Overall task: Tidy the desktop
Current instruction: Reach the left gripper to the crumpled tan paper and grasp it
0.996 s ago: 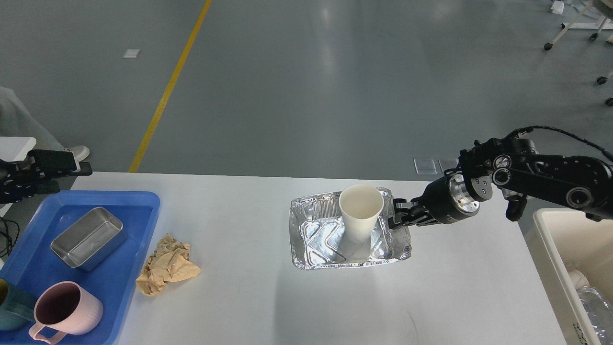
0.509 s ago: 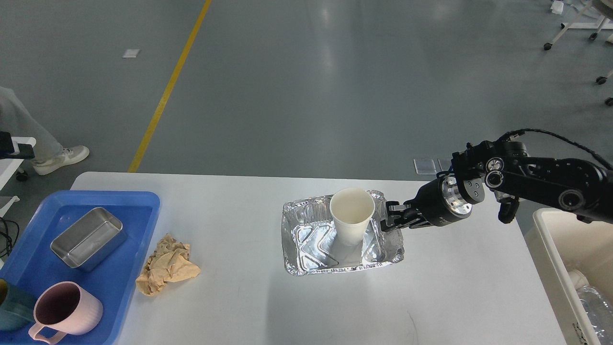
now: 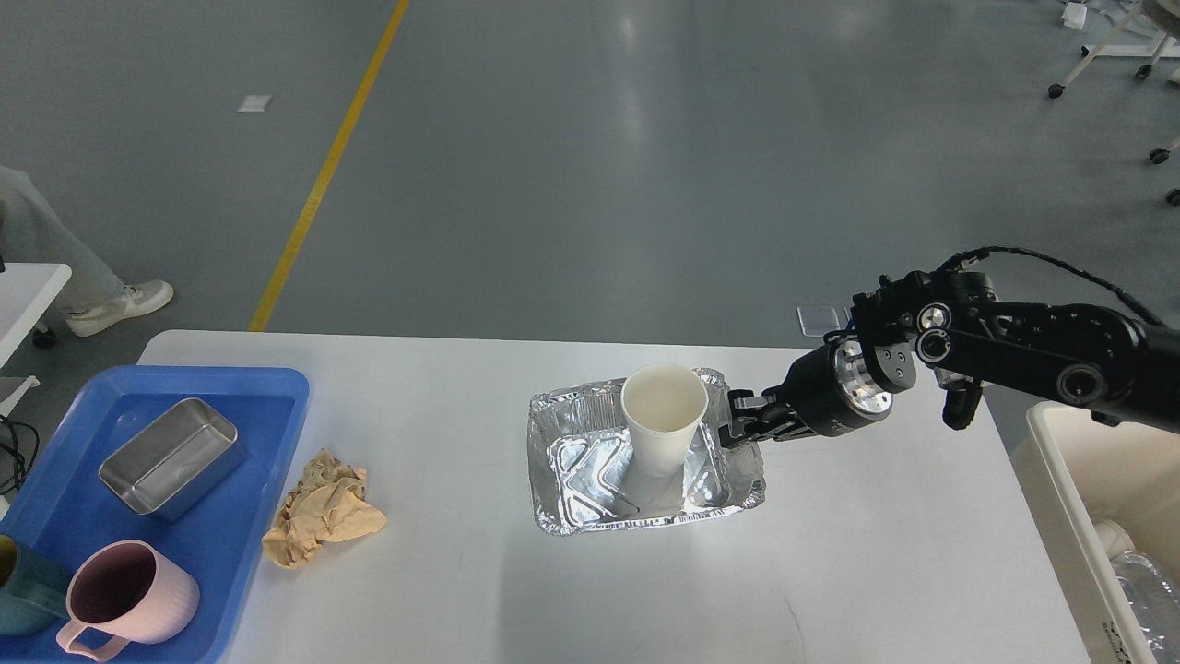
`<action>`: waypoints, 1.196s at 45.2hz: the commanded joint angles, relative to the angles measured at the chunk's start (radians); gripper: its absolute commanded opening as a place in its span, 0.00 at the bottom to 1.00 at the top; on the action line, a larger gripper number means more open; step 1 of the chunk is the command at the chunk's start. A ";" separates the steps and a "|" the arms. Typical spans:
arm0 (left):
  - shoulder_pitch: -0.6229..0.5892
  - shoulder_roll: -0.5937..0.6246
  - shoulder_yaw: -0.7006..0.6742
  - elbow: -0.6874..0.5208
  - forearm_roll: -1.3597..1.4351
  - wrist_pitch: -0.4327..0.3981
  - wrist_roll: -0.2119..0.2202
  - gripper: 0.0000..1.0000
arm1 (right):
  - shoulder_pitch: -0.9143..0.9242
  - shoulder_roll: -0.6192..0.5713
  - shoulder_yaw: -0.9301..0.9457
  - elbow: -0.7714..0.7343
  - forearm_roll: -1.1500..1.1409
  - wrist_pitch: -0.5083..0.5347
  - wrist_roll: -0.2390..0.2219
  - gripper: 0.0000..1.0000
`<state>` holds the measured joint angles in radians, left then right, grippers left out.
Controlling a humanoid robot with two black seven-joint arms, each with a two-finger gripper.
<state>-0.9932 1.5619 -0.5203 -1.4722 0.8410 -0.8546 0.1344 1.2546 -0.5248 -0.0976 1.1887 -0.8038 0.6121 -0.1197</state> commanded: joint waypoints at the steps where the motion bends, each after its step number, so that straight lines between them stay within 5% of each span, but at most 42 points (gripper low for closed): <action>1: 0.001 -0.062 0.042 0.001 0.001 0.055 0.028 0.83 | 0.000 -0.006 -0.001 0.000 0.000 0.000 0.000 0.00; 26: 0.031 -0.454 0.299 0.170 0.069 0.276 0.071 0.84 | -0.009 -0.012 -0.004 0.000 -0.003 -0.002 0.000 0.00; 39: 0.175 -0.638 0.333 0.223 0.240 0.448 0.093 0.83 | -0.012 -0.012 -0.004 0.000 -0.006 -0.002 0.000 0.00; 54: 0.220 -0.764 0.335 0.349 0.262 0.465 0.094 0.81 | -0.018 -0.011 -0.004 0.000 -0.052 -0.008 0.000 0.00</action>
<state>-0.7738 0.8500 -0.1845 -1.1697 1.1023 -0.3927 0.2300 1.2368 -0.5355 -0.1013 1.1877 -0.8531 0.6046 -0.1197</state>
